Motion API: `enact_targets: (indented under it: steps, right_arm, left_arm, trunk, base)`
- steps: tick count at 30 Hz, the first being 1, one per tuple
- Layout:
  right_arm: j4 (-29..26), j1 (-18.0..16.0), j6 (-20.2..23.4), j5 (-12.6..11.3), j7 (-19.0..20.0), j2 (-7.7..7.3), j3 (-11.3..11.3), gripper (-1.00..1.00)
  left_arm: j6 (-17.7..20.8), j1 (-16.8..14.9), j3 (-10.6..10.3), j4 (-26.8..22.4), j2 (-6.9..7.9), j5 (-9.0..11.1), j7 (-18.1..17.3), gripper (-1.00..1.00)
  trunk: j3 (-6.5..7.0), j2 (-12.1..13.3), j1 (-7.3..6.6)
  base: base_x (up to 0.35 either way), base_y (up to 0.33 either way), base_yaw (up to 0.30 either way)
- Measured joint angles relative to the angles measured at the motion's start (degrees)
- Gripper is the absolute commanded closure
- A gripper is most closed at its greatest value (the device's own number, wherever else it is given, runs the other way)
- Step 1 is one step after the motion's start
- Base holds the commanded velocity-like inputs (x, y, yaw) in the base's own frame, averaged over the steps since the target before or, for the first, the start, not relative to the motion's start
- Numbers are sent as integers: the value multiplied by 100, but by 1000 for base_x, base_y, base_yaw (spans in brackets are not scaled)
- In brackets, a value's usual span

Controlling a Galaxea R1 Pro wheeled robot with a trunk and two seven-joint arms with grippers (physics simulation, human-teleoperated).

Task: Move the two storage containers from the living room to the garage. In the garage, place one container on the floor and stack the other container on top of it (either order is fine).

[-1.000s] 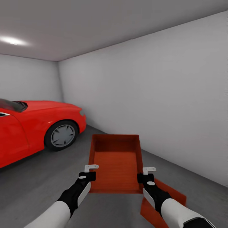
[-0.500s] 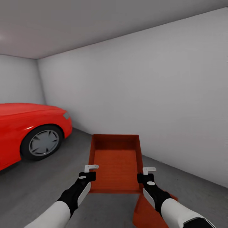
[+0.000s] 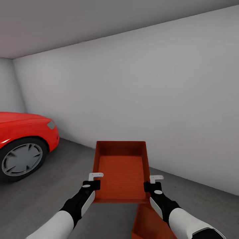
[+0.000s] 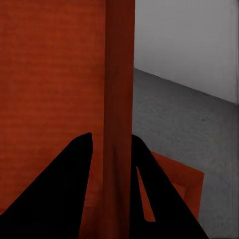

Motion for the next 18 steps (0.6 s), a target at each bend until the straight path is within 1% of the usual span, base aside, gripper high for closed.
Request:
enact_targets:
  steps: [18]
  right_arm:
    - [1, 0, 7, 0, -1, 7, -9, 100]
  left_arm:
    - [26, 0, 0, -16, 8, -6, -6, 100]
  trunk:
    - [0, 0, 0]
  base:
    - [4, 0, -247]
